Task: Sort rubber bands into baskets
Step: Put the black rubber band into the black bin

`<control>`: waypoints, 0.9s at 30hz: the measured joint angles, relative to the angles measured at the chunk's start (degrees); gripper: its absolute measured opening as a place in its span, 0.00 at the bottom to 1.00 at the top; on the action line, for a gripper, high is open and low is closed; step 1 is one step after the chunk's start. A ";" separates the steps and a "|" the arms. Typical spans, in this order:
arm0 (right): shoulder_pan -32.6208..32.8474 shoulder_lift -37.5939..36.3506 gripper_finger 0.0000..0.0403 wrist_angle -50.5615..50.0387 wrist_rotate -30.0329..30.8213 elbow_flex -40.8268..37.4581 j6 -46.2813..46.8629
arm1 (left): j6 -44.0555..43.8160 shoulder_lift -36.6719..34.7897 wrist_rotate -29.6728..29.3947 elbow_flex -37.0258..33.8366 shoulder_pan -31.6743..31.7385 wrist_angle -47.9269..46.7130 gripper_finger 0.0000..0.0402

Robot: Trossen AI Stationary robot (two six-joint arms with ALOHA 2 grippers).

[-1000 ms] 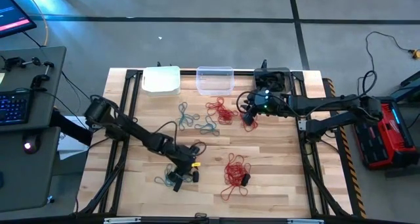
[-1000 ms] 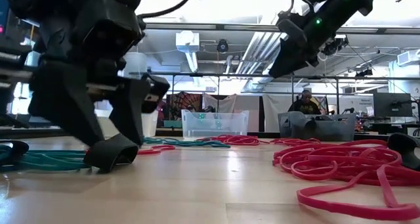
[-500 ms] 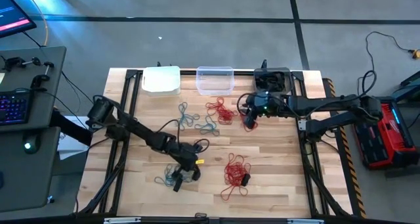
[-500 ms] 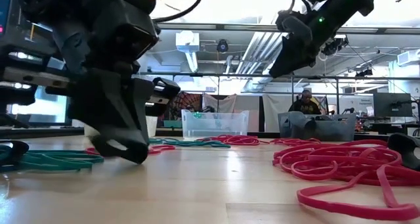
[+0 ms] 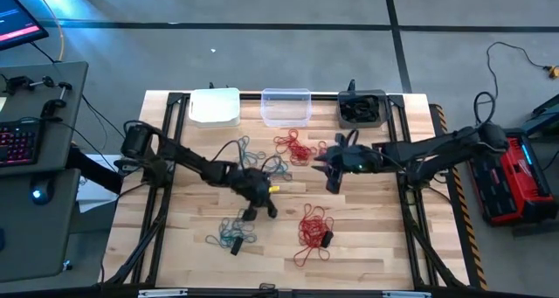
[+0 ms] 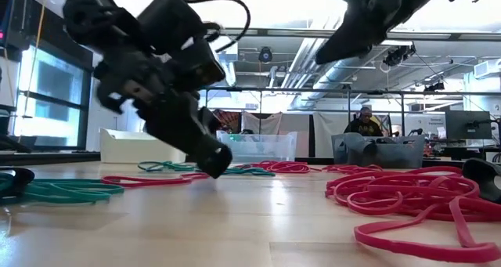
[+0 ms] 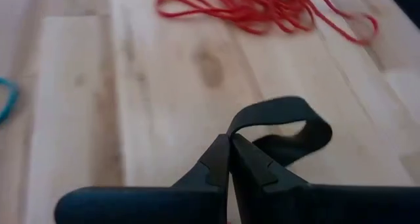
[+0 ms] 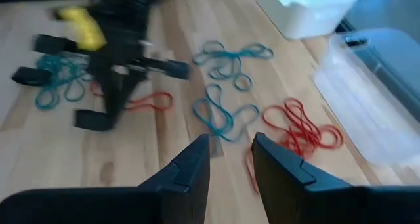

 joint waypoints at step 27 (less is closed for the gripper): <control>10.13 20.38 0.37 27.06 13.27 0.00 -4.96 | -31.59 -0.02 7.58 -0.07 14.27 20.96 0.00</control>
